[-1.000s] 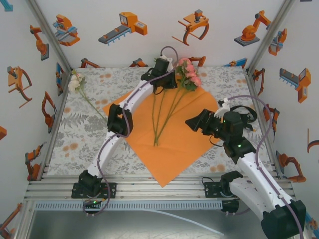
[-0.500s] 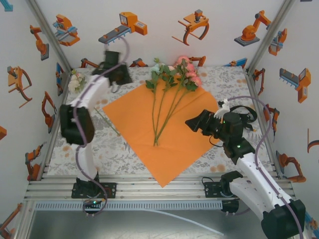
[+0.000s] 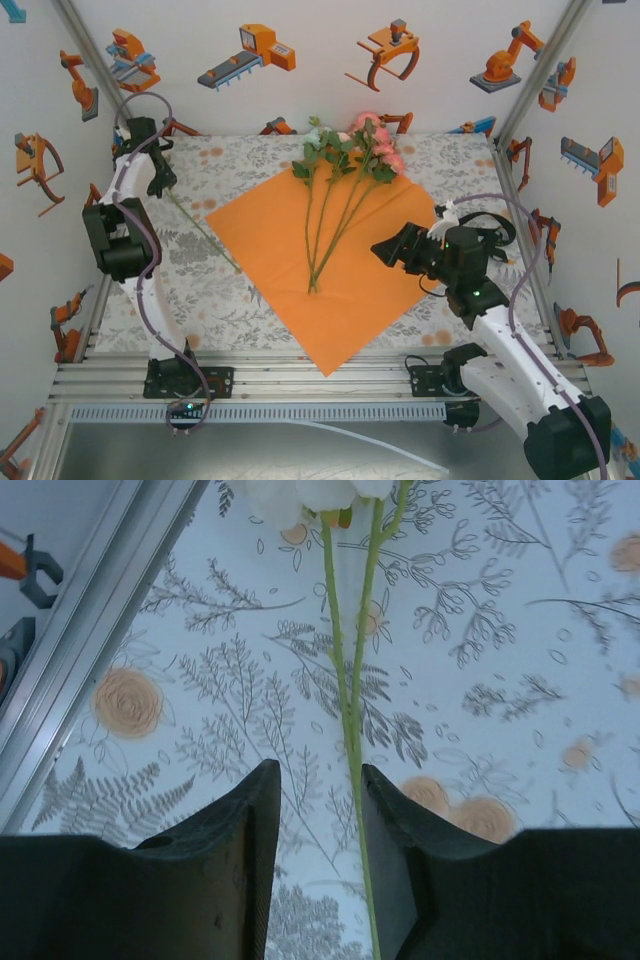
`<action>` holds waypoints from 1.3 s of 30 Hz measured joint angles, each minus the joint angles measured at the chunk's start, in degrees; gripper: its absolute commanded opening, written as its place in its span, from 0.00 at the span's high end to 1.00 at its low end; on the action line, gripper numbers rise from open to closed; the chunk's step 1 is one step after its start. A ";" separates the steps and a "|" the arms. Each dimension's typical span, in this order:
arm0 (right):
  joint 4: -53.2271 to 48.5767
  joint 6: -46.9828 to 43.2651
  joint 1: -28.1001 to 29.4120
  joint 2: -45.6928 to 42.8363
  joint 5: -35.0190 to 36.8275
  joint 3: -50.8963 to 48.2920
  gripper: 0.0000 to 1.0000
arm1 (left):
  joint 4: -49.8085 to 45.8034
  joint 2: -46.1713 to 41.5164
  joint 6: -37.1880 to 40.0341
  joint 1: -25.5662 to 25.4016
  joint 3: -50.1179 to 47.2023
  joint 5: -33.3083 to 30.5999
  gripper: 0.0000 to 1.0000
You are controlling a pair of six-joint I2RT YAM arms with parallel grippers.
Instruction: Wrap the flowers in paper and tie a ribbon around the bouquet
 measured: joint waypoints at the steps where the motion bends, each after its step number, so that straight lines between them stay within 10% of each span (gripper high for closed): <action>1: -0.15 -0.17 0.00 -0.20 0.09 0.00 0.22 | -0.74 2.01 0.68 0.00 1.73 -0.02 0.58; 16: -2.36 -1.46 0.00 -0.50 1.05 0.24 0.22 | -7.91 13.92 4.70 0.00 13.53 1.53 0.64; 31: -3.72 -1.49 0.00 -2.49 1.77 1.22 0.22 | -13.92 18.03 5.92 0.02 20.90 2.89 1.00; 39: -5.27 -1.44 0.00 -5.27 2.36 1.22 0.22 | -14.99 14.78 5.27 0.02 18.91 5.46 1.00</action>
